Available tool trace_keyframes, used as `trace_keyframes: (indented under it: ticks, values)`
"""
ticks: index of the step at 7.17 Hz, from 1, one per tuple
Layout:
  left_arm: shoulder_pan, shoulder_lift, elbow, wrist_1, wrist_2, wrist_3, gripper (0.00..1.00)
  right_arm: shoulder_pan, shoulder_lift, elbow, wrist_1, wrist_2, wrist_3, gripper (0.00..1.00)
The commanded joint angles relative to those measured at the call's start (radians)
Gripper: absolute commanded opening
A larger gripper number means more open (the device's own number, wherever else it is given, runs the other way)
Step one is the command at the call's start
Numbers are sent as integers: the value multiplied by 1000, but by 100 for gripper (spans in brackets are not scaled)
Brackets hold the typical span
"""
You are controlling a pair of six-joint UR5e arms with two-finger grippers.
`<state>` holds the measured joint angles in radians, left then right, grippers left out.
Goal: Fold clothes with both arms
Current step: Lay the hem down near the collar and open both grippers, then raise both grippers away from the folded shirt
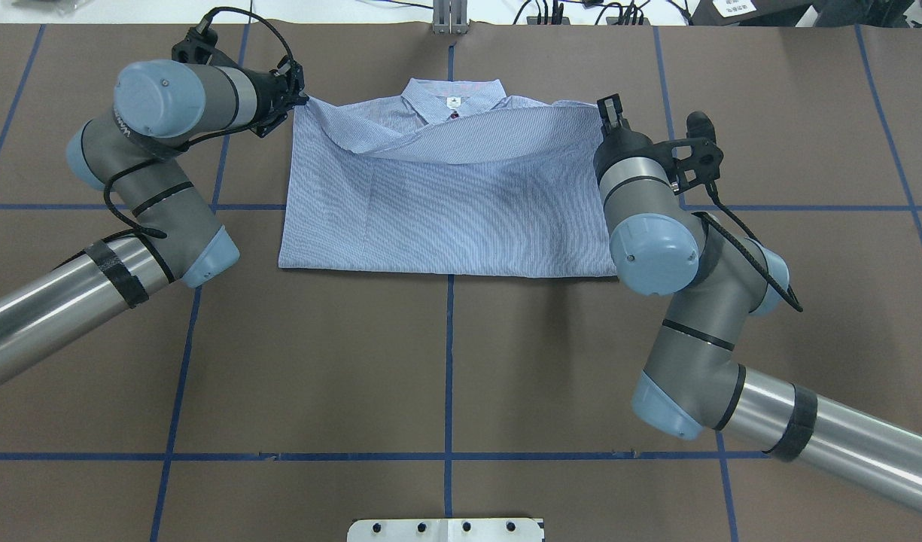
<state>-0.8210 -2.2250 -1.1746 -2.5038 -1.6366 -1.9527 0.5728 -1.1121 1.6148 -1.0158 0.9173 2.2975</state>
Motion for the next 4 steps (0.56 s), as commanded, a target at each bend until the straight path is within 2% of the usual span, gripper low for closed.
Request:
trace_keyframes:
  ticks: [1,2,4]
  values:
    - [-1,-16,55,-41,1,0,0,39,41,-122,54,78,-1,0]
    - [-1,-27,76,-43,1,0,0,38,70,-186,57,80,-1,0]
    - [-1,-47,101,-43,3,12,3,39,100,-231,62,115,-1,0]
